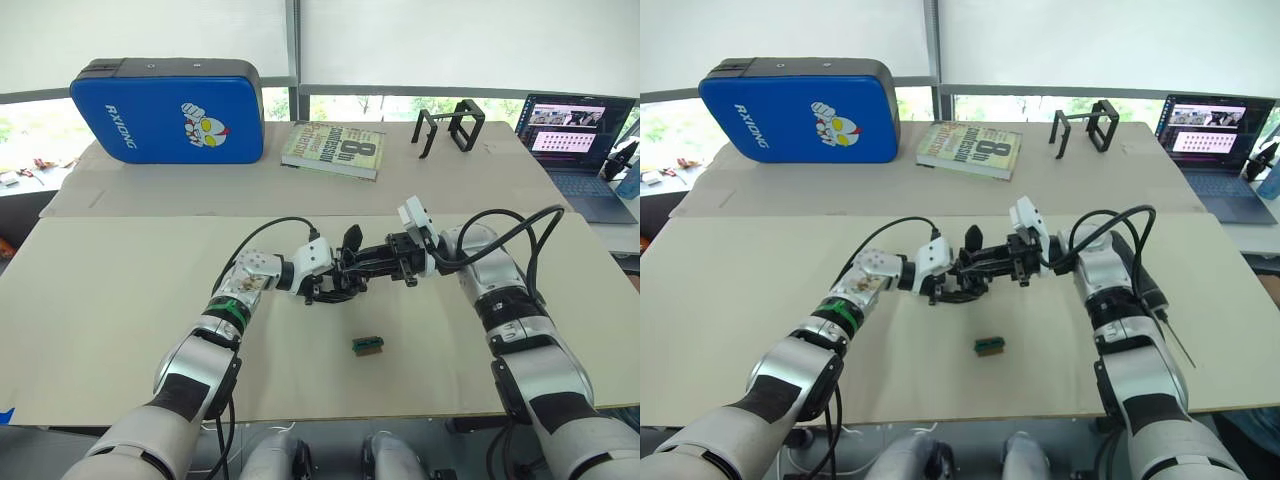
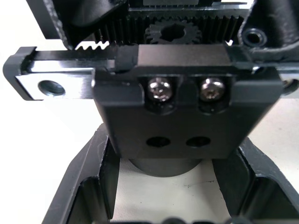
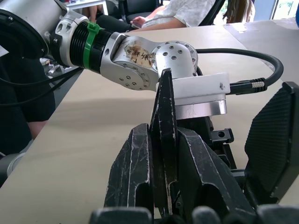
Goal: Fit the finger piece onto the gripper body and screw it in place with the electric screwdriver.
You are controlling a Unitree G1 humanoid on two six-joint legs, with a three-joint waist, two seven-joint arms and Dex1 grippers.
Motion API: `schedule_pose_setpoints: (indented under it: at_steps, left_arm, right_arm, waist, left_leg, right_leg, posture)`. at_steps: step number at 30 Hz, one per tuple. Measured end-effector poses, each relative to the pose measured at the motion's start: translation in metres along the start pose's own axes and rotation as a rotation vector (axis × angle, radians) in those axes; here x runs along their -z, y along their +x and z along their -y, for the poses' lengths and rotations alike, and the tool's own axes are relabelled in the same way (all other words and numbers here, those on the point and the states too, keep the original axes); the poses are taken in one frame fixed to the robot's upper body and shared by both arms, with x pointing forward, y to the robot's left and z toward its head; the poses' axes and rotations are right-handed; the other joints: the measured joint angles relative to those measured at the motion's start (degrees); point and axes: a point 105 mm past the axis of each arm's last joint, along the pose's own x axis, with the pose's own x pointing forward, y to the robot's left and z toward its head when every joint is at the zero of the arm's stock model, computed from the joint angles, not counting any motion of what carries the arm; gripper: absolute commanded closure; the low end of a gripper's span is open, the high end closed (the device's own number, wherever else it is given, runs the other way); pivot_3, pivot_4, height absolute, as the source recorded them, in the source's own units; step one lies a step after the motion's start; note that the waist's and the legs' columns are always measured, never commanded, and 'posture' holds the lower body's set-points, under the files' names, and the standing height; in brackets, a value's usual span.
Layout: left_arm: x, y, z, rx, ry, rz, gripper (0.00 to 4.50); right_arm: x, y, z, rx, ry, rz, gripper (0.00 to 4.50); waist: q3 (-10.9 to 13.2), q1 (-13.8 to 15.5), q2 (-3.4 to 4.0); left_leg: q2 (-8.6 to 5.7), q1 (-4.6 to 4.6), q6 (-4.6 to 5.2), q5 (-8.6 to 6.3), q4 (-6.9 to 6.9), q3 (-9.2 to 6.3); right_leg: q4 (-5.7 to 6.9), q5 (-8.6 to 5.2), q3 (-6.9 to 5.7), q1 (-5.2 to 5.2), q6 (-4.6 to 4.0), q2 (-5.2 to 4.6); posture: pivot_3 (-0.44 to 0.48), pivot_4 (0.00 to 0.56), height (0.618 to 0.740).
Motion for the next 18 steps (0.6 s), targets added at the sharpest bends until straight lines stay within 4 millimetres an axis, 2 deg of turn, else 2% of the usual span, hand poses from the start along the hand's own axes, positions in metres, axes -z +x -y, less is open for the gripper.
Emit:
schedule_pose_setpoints:
  at_steps: [11,18]
  left_arm:
    - [-0.0006,0.0014,0.0005,0.003,0.009,-0.005,2.22]
    - [0.0011,-0.0009,-0.0001,-0.001,0.011,-0.011,2.22]
  right_arm:
    - [0.0082,-0.0086,-0.0064,0.058,-0.053,0.056,4.17]
    - [0.0025,-0.0032,-0.0009,-0.02,-0.031,-0.051,4.17]
  waist:
    - [-0.1,0.1,0.01]
    - [-0.1,-0.1,0.0]
  left_leg:
    - [-0.06,0.03,-0.2,-0.12,-0.02,-0.01]
    - [0.0,0.11,-0.2,-0.12,-0.02,-0.02]
  right_leg:
    - [-0.02,0.0,-0.17,0.03,0.0,-0.07]
    - [-0.04,0.0,-0.28,0.02,-0.02,-0.16]
  posture:
    - [0.0,0.15,0.74]
    - [0.0,0.15,0.74]
